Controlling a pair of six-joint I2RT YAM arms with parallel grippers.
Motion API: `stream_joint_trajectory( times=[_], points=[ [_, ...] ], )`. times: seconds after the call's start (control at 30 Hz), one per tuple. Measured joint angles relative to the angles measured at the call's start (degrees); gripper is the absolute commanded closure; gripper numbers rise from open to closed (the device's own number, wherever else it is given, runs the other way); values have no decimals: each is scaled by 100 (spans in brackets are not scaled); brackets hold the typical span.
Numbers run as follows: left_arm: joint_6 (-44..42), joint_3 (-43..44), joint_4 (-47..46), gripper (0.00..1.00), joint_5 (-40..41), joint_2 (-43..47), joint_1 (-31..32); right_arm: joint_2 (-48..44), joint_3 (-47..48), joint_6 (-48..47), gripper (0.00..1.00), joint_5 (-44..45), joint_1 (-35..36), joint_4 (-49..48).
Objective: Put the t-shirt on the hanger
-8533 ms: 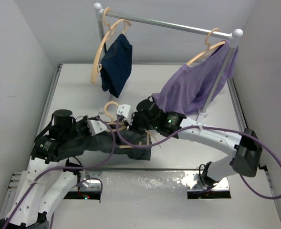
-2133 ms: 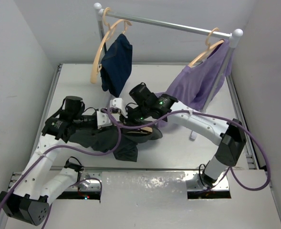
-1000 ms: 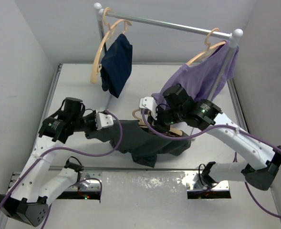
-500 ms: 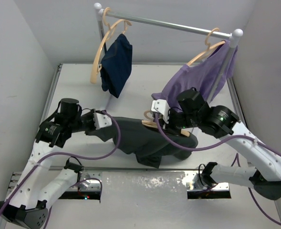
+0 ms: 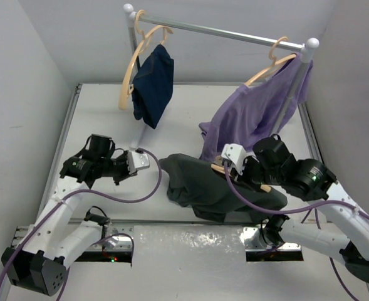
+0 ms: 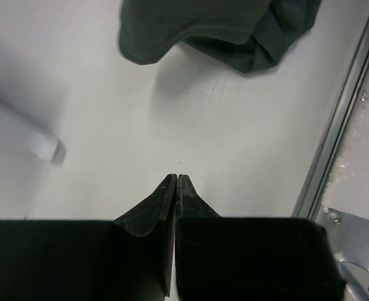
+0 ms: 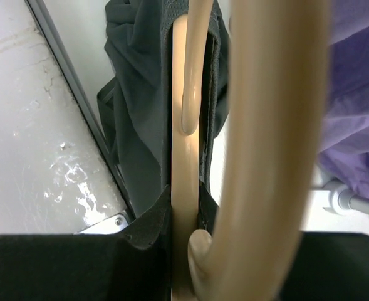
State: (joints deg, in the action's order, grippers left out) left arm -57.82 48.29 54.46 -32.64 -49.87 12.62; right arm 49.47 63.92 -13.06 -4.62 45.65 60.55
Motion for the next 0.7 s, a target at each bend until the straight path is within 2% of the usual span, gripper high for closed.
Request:
stream_joint_trajectory(
  times=[0.1,0.13,0.17,0.23,0.37,0.63,0.67,0.7],
  points=[
    [-37,-81,13,97,-111,-57,2,87,52,20,100,-70,-4,-2],
    [-33,-42,-13,72,-155,-92,2,144,96,20,100,-136,-7,-2],
    [-35,26,-28,58,-186,-133,2,201,149,20,100,-219,-9,-17],
    [83,299,-122,40,-291,-258,31,341,216,17,100,-400,-9,-87],
    [273,761,-570,36,-520,-444,203,487,474,13,100,-699,-9,-96],
    [424,455,-1029,32,-1172,-876,387,573,811,-26,100,-964,-9,-133],
    [544,372,-1165,35,-1180,-894,431,586,813,-28,100,-984,-9,-136],
    [699,284,-1346,55,-1198,-920,479,597,813,-28,100,-1008,-9,-136]
  ],
)
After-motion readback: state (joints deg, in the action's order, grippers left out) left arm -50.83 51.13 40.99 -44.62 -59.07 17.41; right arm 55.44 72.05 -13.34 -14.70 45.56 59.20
